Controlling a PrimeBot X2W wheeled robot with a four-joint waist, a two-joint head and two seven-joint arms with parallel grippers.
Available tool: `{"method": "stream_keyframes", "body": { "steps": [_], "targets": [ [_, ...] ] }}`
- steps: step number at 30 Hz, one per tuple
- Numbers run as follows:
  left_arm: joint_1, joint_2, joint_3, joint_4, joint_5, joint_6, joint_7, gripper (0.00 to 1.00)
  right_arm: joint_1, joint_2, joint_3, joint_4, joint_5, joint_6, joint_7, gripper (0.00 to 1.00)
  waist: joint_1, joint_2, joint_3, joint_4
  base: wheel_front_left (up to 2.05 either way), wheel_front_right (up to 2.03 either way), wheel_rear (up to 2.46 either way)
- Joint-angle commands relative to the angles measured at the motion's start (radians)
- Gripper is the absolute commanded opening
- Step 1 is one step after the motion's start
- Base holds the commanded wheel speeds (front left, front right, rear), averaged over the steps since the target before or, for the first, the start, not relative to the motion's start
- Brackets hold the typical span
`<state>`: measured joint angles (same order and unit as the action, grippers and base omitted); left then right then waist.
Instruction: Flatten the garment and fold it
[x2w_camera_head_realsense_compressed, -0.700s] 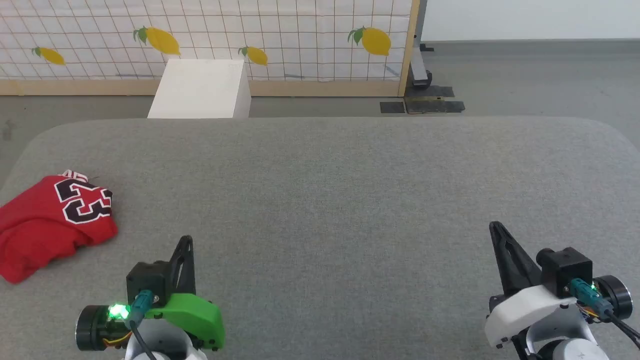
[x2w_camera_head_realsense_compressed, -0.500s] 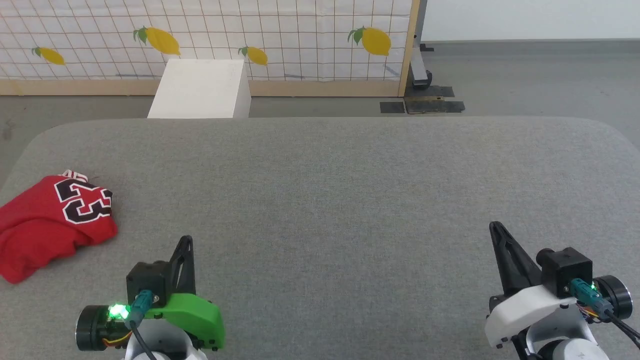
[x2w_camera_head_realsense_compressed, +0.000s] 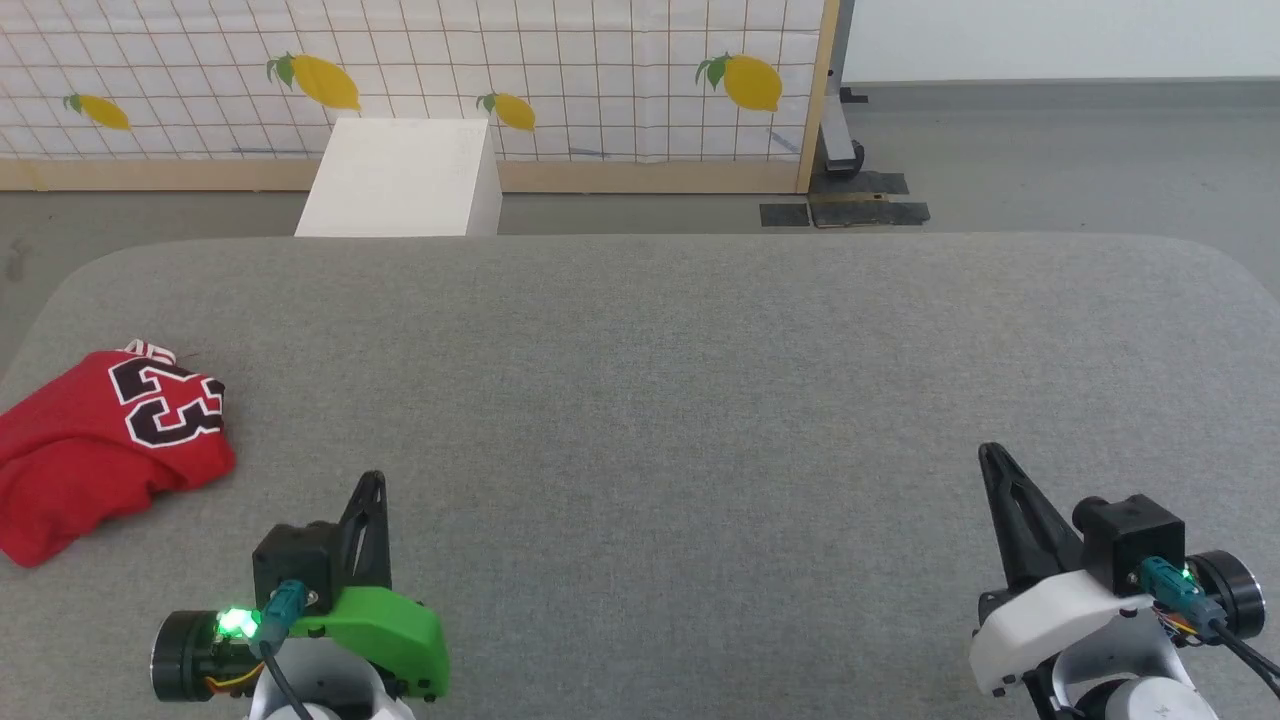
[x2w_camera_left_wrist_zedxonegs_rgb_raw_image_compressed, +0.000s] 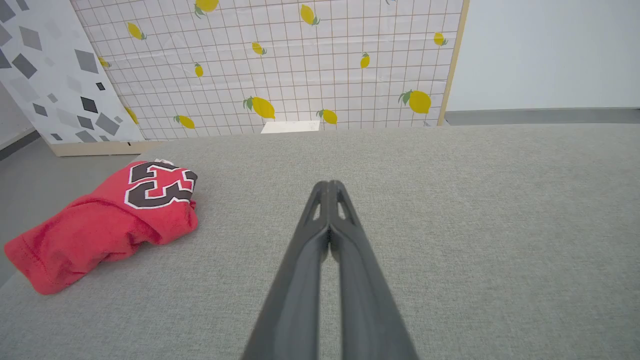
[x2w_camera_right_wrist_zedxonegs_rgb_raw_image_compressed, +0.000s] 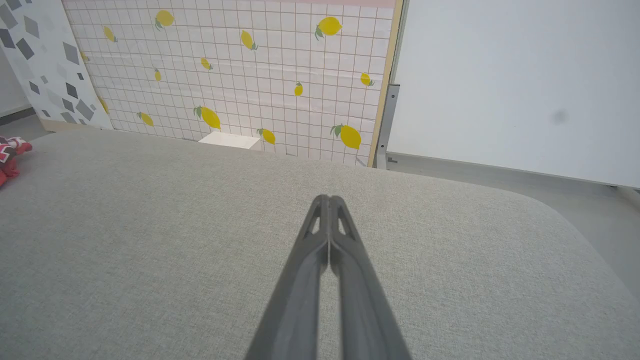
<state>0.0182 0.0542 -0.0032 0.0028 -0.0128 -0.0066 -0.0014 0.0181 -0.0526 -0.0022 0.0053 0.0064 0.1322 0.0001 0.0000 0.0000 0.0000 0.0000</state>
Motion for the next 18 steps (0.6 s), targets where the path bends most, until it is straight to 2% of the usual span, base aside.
{"method": "stream_keyframes", "body": {
  "steps": [1, 5, 6, 18],
  "targets": [
    [-0.018, -0.004, 0.003, -0.003, 0.013, 0.007, 0.001, 0.00, -0.018, 0.002, 0.002, -0.005, -0.006, -0.002, 0.000, 0.00, 0.0000, 0.0000, 0.000, 0.000, 0.00, 0.00, 0.00],
    [0.000, 0.000, 0.000, 0.000, 0.000, 0.000, 0.000, 0.00, 0.000, 0.000, 0.000, 0.000, 0.000, 0.000, 0.000, 0.00, 0.0000, 0.0000, 0.000, 0.000, 0.00, 0.00, 0.00],
    [0.001, 0.000, -0.001, 0.000, -0.002, 0.000, 0.000, 1.00, 0.000, 0.000, 0.000, 0.000, 0.001, 0.000, 0.000, 1.00, 0.0000, 0.0000, 0.000, 0.000, 0.00, 0.00, 0.00],
    [0.002, 0.000, -0.012, 0.014, -0.015, 0.000, -0.020, 1.00, 0.002, 0.000, -0.005, 0.007, 0.008, 0.000, -0.020, 1.00, 0.0000, 0.0000, 0.000, -0.002, 0.00, 0.00, 0.00]
  ]
}}
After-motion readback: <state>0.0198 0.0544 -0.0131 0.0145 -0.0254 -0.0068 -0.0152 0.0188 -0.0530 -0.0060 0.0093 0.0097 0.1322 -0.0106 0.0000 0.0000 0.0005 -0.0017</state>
